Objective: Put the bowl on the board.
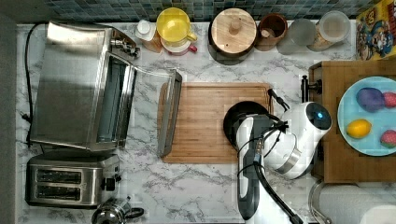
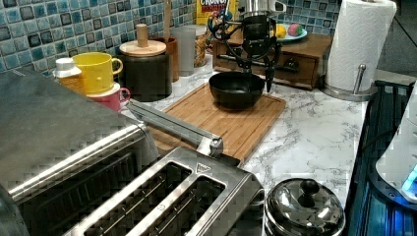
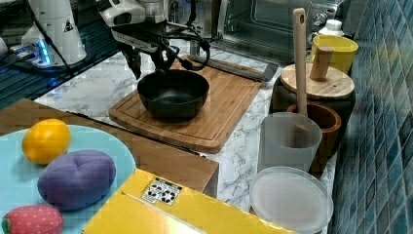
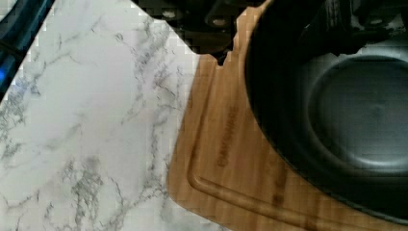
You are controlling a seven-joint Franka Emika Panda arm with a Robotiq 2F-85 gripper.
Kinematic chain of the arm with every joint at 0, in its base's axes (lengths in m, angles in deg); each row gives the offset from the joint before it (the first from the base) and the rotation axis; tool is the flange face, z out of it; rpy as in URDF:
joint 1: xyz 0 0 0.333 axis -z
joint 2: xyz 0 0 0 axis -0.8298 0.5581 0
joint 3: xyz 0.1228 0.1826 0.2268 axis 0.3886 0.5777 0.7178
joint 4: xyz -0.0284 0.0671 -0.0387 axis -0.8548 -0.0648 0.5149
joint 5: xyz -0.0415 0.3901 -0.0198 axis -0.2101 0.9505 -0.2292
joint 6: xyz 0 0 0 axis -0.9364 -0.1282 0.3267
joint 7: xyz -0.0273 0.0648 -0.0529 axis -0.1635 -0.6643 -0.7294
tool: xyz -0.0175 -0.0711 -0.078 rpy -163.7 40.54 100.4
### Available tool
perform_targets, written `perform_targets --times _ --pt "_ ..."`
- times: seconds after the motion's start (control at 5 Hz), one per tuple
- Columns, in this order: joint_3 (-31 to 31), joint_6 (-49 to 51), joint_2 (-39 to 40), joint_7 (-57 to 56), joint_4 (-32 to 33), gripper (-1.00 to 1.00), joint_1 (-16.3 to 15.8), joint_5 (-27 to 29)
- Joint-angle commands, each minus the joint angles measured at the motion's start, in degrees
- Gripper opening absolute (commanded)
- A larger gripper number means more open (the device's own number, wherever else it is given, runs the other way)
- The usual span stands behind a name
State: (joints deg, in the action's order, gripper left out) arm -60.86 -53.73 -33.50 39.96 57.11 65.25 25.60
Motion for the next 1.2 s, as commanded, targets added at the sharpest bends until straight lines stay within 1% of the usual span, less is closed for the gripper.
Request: perform_targets --times 0.2,1.2 --pt "0.70 -1.18 -4.54 3.70 -4.67 0.00 -1.56 -2.17" --pt "2.08 -1.21 -4.57 3.83 -4.68 0.00 -0.21 -2.34"
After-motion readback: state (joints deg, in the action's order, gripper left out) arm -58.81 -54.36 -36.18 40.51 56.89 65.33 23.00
